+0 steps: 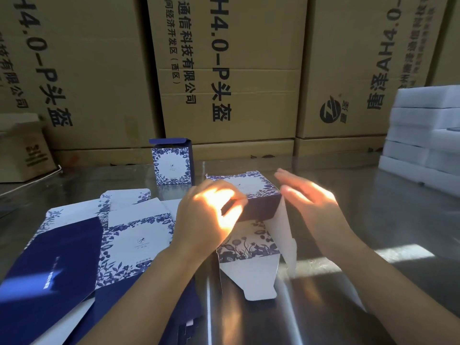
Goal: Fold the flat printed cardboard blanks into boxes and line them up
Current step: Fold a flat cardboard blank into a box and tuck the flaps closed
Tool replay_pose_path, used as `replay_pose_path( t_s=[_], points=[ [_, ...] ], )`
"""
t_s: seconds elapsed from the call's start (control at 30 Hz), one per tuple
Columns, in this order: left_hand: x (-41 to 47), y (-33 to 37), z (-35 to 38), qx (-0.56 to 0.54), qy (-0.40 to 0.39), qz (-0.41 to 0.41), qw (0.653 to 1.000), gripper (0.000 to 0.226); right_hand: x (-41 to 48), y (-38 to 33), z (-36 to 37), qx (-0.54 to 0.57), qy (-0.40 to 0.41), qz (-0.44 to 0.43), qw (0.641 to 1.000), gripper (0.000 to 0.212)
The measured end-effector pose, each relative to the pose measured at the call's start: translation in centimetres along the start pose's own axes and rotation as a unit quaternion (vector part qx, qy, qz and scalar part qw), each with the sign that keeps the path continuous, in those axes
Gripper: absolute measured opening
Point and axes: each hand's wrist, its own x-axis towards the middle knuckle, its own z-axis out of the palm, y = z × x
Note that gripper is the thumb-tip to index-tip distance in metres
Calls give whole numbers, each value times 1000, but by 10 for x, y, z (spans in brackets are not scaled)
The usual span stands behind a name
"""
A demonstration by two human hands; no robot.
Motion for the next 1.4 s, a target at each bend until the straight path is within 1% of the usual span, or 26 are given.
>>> replay_pose_path(
  t_s=[0.07, 0.1, 0.13, 0.2, 0.23, 0.27, 0.33, 0.4, 0.47, 0.6, 0.7, 0.73, 0.87, 0.93, 0.97, 1.0, 1.1, 1.17, 1.23, 1.3, 1.4],
  points=[
    [1, -4, 1, -30, 14, -28, 999, 6, 3, 5, -1, 42, 27, 72, 996, 22],
    [1, -6, 2, -45, 17, -41, 998, 4, 3, 7, -1, 68, 31, 132, 988, 19],
    [2, -8, 2, -58, 20, -56, 997, 3, 4, 9, -1, 80, 30, 197, 977, 21],
    [3, -12, 1, -71, 29, -80, 994, 6, 4, 12, -1, 78, 12, 316, 946, 34],
    [4, -14, 1, -73, 39, -90, 993, 6, 4, 12, -1, 87, -6, 355, 931, 41],
    [4, -16, 0, -74, 51, -103, 991, 6, 4, 12, -1, 105, -27, 380, 919, 48],
    [5, -19, -2, -83, 82, -139, 983, 5, 4, 12, 1, 133, -72, 399, 904, 59],
    [6, -21, -3, -99, 110, -165, 975, 5, 5, 11, 4, 147, -101, 401, 898, 63],
    [6, -21, -3, -112, 125, -179, 969, 4, 5, 10, 6, 168, -121, 396, 894, 59],
    [6, -22, -2, -108, 139, -184, 967, 4, 3, 8, 4, 163, -165, 377, 897, 43],
    [6, -23, -3, -107, 141, -184, 967, 4, 3, 7, -1, 152, -215, 358, 896, 32],
    [6, -23, -3, -108, 142, -186, 966, 4, 3, 7, -2, 151, -228, 352, 895, 32],
    [5, -24, -3, -103, 146, -186, 966, 4, 3, 11, -4, 134, -257, 330, 898, 42],
    [5, -24, -3, -106, 147, -190, 965, 5, 2, 11, -3, 139, -264, 322, 899, 41],
    [5, -25, -3, -108, 148, -192, 964, 5, 1, 11, -2, 142, -264, 315, 901, 36],
    [5, -25, -2, -109, 148, -193, 964, 5, 1, 10, -2, 145, -260, 307, 904, 32],
    [4, -24, -1, -108, 147, -185, 966, 5, 0, 9, -1, 138, -226, 301, 916, 35],
    [4, -23, 0, -97, 145, -170, 970, 4, -3, 9, 2, 106, -190, 284, 934, 34],
    [3, -21, 0, -81, 144, -152, 974, 5, -5, 11, 6, 56, -139, 250, 957, 38],
    [4, -19, 0, -74, 141, -138, 978, 11, -7, 11, 10, 8, -101, 197, 975, 41],
    [4, -17, -1, -69, 135, -121, 981, 13, -9, 9, 12, -5, -68, 159, 985, 39]
  ],
)
